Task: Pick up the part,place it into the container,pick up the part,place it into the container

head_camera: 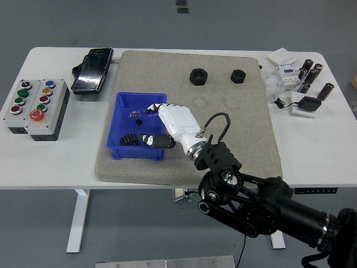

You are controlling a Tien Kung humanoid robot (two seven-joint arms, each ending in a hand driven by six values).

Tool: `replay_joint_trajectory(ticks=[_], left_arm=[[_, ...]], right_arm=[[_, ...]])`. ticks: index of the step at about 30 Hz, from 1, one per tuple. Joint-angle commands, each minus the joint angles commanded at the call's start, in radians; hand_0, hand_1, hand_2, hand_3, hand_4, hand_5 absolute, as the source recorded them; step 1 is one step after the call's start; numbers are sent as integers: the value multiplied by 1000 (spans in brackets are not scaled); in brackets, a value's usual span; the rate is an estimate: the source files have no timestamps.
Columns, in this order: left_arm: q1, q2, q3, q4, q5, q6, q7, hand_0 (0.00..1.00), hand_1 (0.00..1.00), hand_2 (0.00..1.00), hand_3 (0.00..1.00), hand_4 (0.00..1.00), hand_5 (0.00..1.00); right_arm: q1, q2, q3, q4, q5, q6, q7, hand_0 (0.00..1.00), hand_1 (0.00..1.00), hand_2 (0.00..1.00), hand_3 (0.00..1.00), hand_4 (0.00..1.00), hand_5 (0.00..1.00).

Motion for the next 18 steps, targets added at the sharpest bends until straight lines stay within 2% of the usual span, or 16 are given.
replay_joint_trajectory(ticks=[5, 6, 10, 13, 17, 18], left_arm=[[4, -2, 5, 0, -9, 1, -2, 666, 631, 551, 602, 716, 367], [5, -3, 4, 0, -8, 1, -2, 666, 630, 551, 601, 716, 368], [8, -4, 5, 0, -11, 3, -2, 666, 630, 551, 601, 716, 368], [9, -5, 9, 0, -18, 4, -6, 666, 630, 551, 602, 716, 368], [12, -7, 16, 0, -28, 5, -9, 666, 630, 551, 602, 716, 368], [14, -8, 17, 0, -29, 5, -9, 666, 630, 551, 600, 718, 371]], right_arm=[[-84, -61, 132, 85, 97, -85, 92, 618, 708, 721, 725, 917, 510], [-100, -72, 159, 101, 115, -97, 110, 612, 675, 698, 698, 906, 526], [-182, -115, 289, 158, 214, -128, 205, 612, 675, 698, 698, 906, 526], [-247, -137, 386, 170, 309, -117, 285, 594, 670, 693, 679, 905, 547], [-346, -161, 518, 167, 461, -74, 406, 594, 670, 693, 679, 905, 547], [-368, -166, 546, 166, 494, -64, 432, 611, 665, 694, 676, 917, 611]])
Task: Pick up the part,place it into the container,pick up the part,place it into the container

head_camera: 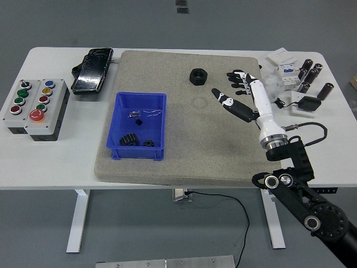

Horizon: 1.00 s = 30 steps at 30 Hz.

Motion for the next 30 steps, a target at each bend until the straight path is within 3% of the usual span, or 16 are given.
replay_joint_trajectory(ticks=[5, 6, 14, 20, 30], left_arm=[[6, -6, -7, 0, 7, 2, 6, 666, 630, 551, 600, 718, 371], [6, -6, -8, 0, 8, 2, 6, 667, 630, 551, 601, 717, 371], [-8, -2, 3, 0, -4, 1, -5, 667, 630, 551, 601, 715, 367], [-10, -2, 0, 0, 1, -1, -5, 666, 630, 551, 601, 713, 364], [-11, 7, 0, 0, 6, -1, -4, 667, 630, 550, 601, 709, 362]], right_arm=[[-114, -11, 146, -4, 177, 38, 135, 611, 665, 694, 676, 917, 611], [-129, -10, 174, -2, 207, 41, 160, 609, 663, 691, 676, 926, 664], [-148, -3, 350, 8, 396, 75, 294, 608, 657, 687, 666, 924, 658], [-155, 1, 418, -1, 500, 96, 336, 597, 650, 680, 655, 920, 669], [-159, 1, 455, -12, 520, 90, 344, 597, 642, 675, 642, 920, 674]])
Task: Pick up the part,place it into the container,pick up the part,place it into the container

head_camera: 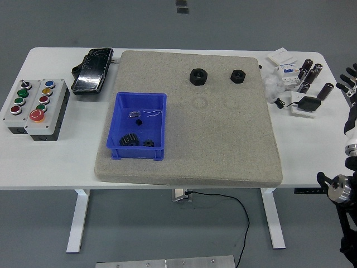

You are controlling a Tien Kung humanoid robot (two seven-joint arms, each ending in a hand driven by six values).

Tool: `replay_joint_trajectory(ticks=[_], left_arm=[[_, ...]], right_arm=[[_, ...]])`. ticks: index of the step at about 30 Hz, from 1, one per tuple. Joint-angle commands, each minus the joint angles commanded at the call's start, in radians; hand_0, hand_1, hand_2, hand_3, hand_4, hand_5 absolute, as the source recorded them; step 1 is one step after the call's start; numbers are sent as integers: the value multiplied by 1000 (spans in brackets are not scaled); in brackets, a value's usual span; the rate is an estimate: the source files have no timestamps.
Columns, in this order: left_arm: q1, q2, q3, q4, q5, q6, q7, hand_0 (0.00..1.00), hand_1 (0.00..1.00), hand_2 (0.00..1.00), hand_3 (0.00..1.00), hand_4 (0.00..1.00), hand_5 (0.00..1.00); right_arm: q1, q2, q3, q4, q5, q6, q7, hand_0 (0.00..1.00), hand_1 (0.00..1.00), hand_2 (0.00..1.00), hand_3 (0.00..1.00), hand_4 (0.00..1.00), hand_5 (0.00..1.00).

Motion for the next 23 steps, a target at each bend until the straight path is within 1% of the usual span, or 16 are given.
replay_joint_trajectory(ticks=[23], left_arm=[[-3, 21, -16, 0, 36, -7, 4, 667, 631, 551, 602, 704, 357]], right_arm=[[4, 5, 2, -14, -13, -13, -2, 602, 641, 672, 641, 909, 705]])
